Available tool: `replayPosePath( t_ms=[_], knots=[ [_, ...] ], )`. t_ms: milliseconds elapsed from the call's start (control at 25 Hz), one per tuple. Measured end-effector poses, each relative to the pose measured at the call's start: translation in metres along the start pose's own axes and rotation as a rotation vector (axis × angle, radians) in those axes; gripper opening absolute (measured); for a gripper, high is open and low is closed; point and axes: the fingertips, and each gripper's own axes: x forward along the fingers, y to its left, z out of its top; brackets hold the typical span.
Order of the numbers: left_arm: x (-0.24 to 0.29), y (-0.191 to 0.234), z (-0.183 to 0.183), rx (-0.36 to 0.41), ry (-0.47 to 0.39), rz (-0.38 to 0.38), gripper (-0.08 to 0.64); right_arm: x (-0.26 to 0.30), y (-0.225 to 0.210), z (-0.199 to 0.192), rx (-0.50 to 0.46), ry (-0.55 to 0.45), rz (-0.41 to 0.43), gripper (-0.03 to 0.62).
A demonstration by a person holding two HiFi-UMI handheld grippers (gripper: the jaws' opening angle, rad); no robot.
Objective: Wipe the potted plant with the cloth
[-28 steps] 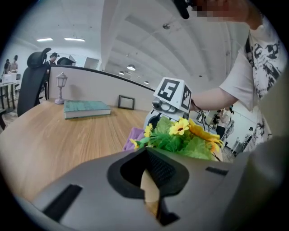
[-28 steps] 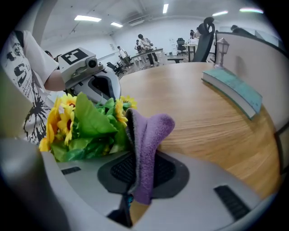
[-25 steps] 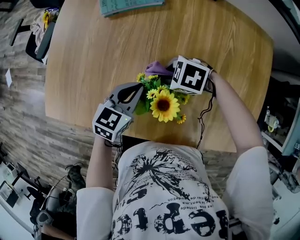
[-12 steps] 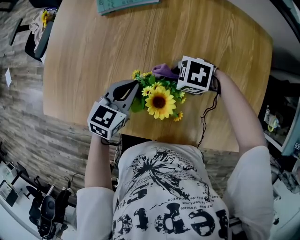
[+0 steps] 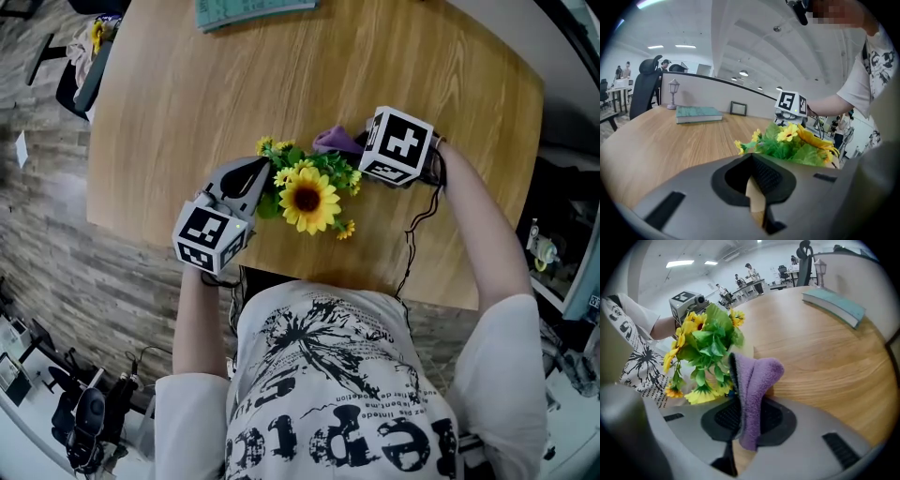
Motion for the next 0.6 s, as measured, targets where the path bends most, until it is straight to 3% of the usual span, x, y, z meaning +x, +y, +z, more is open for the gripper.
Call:
replayPosePath(
  t_ms=[240,360,480,600],
  knots=[
    [0.000,-0.001,-0.002,-0.002,-0.004,0.027,0.003,-0.035,-0.030,-0.002,0.063,-0.006,-0.221,0.074],
    [0.001,0.000,-0.002,-0.011,-0.010,0.024,0.003,-0.069,-0.033,0.012,0.118,-0.140,-0.324,0.074],
    [0.001,0.000,-0.002,-0.028,-0.009,0.013,0.003,-0.102,-0.015,0.040,0.147,-0.308,-0.370,0.074],
    [0.000,0.002,-0.001,-0.066,-0.017,-0.009,0.003,-0.120,0.000,0.071,0.153,-0.397,-0.436,0.074]
  ],
)
